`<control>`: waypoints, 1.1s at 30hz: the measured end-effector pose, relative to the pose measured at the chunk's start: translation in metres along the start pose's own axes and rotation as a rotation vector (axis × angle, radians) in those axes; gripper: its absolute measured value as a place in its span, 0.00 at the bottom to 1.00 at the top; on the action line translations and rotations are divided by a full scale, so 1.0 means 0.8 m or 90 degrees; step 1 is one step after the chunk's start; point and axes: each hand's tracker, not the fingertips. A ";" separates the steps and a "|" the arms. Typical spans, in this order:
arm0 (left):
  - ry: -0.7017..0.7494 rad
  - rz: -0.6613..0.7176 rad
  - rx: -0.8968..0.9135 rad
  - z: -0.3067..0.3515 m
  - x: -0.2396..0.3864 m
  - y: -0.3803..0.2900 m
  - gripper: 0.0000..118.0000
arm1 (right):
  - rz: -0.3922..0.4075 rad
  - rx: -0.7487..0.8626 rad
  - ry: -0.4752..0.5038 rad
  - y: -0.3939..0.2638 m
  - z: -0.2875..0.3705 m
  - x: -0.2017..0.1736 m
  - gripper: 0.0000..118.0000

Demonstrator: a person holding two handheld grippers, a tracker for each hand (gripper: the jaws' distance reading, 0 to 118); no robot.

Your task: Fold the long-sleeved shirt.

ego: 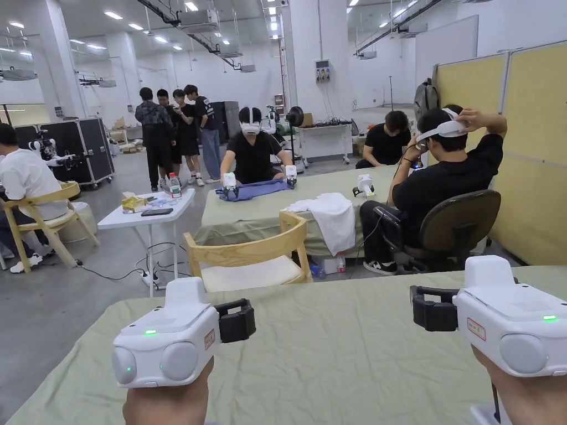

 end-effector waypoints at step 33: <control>0.025 -0.035 -0.007 0.024 0.034 -0.006 1.00 | 0.002 -0.017 0.012 -0.015 -0.003 -0.006 1.00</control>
